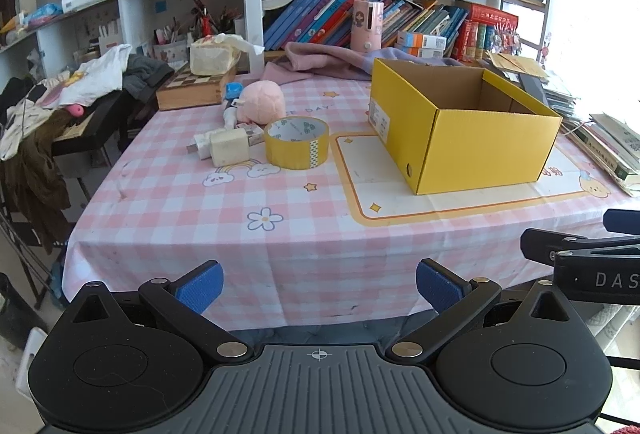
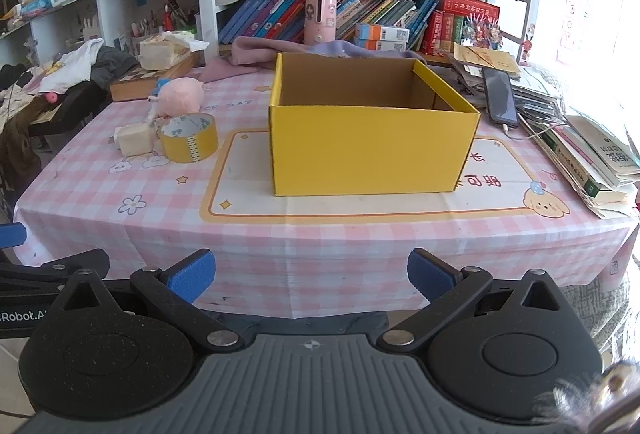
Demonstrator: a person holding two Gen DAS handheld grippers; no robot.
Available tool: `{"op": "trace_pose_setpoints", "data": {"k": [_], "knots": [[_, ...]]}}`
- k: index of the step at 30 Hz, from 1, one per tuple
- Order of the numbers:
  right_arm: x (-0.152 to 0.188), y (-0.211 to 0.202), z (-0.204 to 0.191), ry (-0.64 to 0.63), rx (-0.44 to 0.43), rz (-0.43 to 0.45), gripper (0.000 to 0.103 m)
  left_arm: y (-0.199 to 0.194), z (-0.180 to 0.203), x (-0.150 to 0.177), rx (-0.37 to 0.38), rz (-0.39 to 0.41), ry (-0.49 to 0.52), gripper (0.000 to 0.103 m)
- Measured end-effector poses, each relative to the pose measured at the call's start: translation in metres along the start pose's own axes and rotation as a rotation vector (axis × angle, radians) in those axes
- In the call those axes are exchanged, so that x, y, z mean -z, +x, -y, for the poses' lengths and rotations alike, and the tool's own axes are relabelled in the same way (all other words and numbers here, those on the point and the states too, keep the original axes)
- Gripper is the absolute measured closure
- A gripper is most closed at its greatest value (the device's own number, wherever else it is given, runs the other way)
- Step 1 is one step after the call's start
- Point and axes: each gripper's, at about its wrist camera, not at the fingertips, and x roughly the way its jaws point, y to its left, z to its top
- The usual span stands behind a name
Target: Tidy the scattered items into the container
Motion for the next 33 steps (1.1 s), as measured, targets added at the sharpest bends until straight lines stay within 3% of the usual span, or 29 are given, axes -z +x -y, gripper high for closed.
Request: {"op": "trace_pose_setpoints", "data": {"k": [19, 33], "knots": [[-0.008, 0.005, -0.043, -0.072, -0.093, -0.012, 0.001, -0.005, -0.041, 0.009, -0.032, -0.022, -0.089, 0.0], [-0.023, 0.023, -0.07, -0.123, -0.196, 0.009, 0.002, -0.005, -0.067, 0.008, -0.099, -0.012, -0.153, 0.001]]}}
